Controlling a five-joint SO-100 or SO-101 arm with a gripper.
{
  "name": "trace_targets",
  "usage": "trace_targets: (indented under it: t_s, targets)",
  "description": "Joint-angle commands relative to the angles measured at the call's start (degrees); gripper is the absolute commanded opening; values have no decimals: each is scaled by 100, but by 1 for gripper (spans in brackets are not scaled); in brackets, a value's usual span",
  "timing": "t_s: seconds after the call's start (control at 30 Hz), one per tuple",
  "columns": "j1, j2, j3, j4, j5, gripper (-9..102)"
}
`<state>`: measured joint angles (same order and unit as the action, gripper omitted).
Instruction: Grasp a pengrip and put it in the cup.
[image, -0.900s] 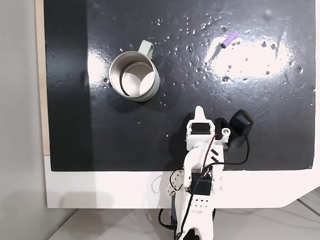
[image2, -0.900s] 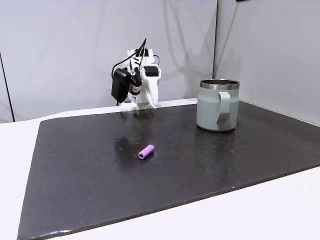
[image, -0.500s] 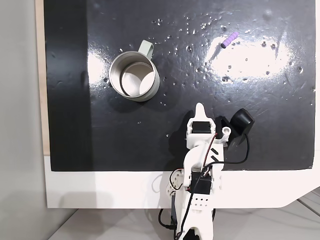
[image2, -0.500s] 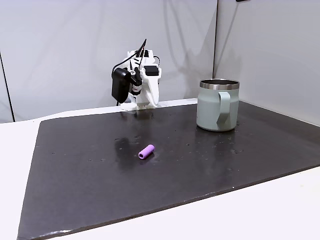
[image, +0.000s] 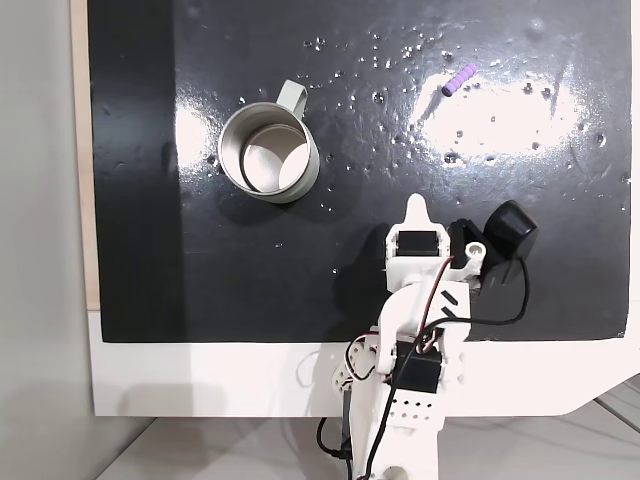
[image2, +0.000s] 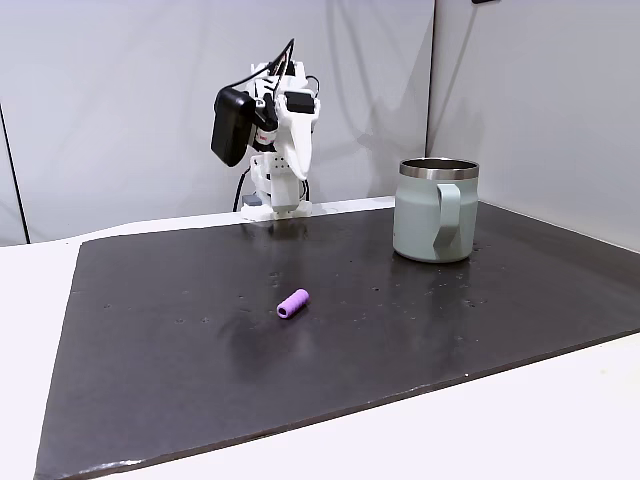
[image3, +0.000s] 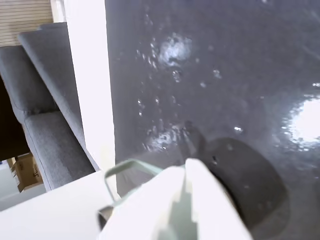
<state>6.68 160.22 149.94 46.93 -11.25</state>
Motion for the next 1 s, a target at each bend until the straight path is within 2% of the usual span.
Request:
trace_targets:
  t_s: [0.0,0.17,0.43,0.97]
  targets:
    - [79,-1318,-1600,132,-79,4]
    - [272,-2918,-3050,422,-246,9]
    - [343,-5238,-5344,1529,-984,22]
    - [756,-7963,-7312,1521,-2962,26]
